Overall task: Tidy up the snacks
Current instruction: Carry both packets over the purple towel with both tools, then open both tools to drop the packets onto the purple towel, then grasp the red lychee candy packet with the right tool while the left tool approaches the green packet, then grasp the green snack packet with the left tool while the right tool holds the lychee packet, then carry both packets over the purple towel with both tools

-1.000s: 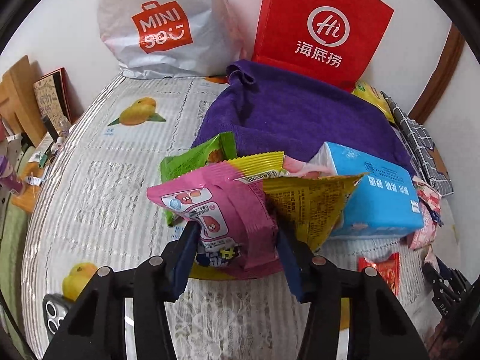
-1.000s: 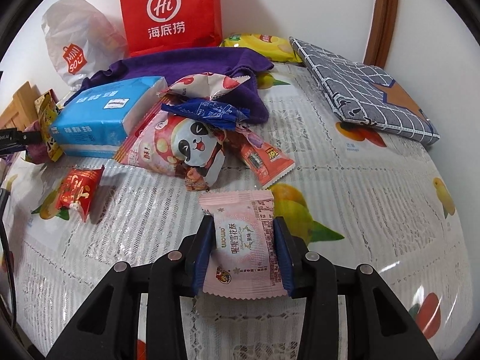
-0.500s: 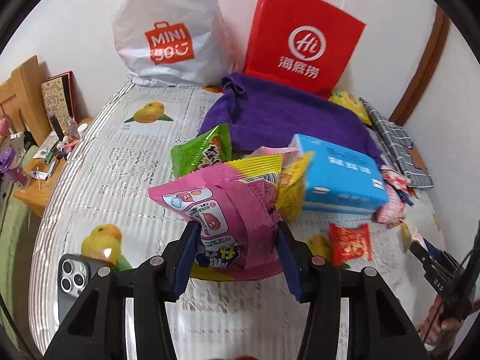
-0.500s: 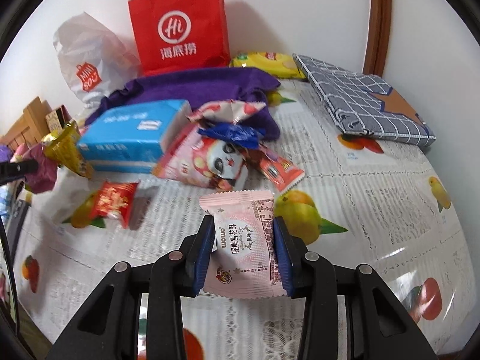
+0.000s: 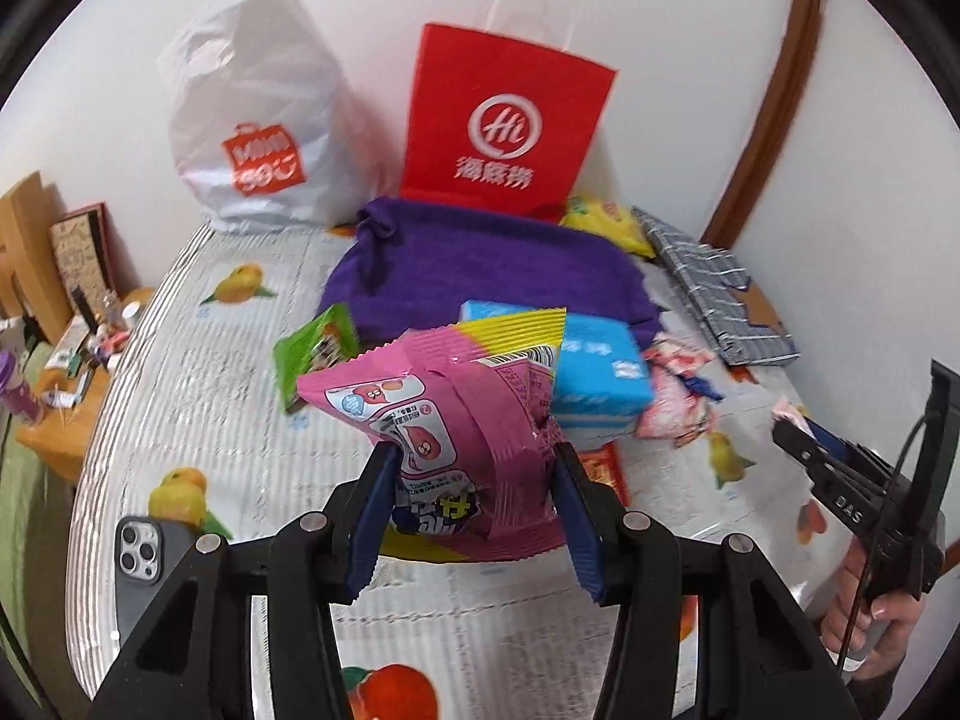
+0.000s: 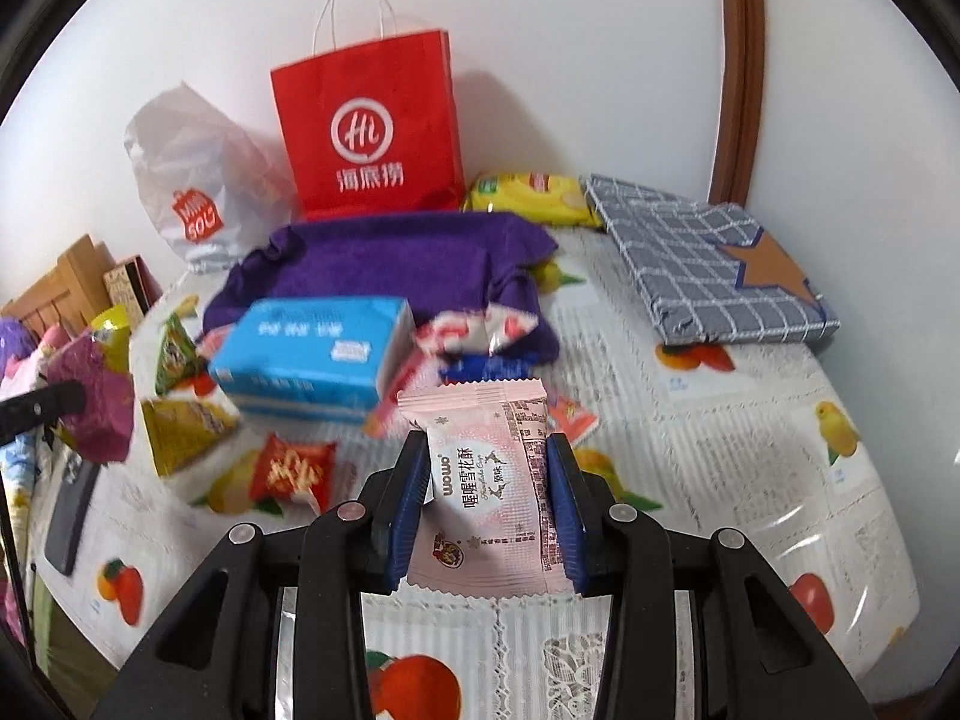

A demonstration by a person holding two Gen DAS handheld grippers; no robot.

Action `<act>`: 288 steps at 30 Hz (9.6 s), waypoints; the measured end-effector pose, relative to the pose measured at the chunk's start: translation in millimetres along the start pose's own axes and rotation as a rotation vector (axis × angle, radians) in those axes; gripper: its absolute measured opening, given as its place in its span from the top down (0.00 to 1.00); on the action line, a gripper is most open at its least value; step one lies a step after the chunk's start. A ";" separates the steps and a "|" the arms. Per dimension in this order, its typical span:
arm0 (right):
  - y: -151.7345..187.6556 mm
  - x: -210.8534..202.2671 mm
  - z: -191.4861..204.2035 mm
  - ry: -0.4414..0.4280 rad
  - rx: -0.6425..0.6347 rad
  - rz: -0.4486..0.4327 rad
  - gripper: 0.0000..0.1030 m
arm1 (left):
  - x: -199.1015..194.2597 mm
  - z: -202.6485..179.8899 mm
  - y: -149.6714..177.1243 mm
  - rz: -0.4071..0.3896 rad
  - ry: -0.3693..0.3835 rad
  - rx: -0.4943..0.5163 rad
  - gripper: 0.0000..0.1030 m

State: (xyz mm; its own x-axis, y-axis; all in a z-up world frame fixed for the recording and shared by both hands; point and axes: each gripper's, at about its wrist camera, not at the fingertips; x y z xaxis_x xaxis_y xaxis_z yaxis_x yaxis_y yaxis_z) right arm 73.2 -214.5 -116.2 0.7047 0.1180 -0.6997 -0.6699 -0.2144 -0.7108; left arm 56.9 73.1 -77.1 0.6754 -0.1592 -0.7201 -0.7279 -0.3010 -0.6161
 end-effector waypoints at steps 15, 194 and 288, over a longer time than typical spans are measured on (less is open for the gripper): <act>-53.8 -25.8 4.9 0.003 -0.006 -0.093 0.62 | -23.3 -42.5 -36.7 -0.055 0.065 0.036 0.53; -27.6 102.7 -41.5 0.058 0.050 0.191 0.53 | 135.8 103.9 -58.9 0.143 -0.185 -0.226 0.46; -151.5 260.6 19.8 -0.088 -0.363 0.313 0.52 | 179.8 25.3 -192.1 0.109 -0.095 -0.119 0.45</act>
State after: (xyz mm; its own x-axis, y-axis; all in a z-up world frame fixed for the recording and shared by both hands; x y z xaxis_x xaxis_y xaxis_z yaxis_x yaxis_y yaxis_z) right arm 353.6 -132.0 -192.2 0.4494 0.0720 -0.8904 -0.7105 -0.5754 -0.4051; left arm 315.2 126.1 -96.4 0.5751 -0.1090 -0.8108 -0.7731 -0.3965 -0.4951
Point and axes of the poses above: each gripper's, at about its wrist camera, not at the fingertips, and x roughly the way its jaws point, z to its left, y to its underside, and after that the axes turned 11 degrees about -x, right-handed
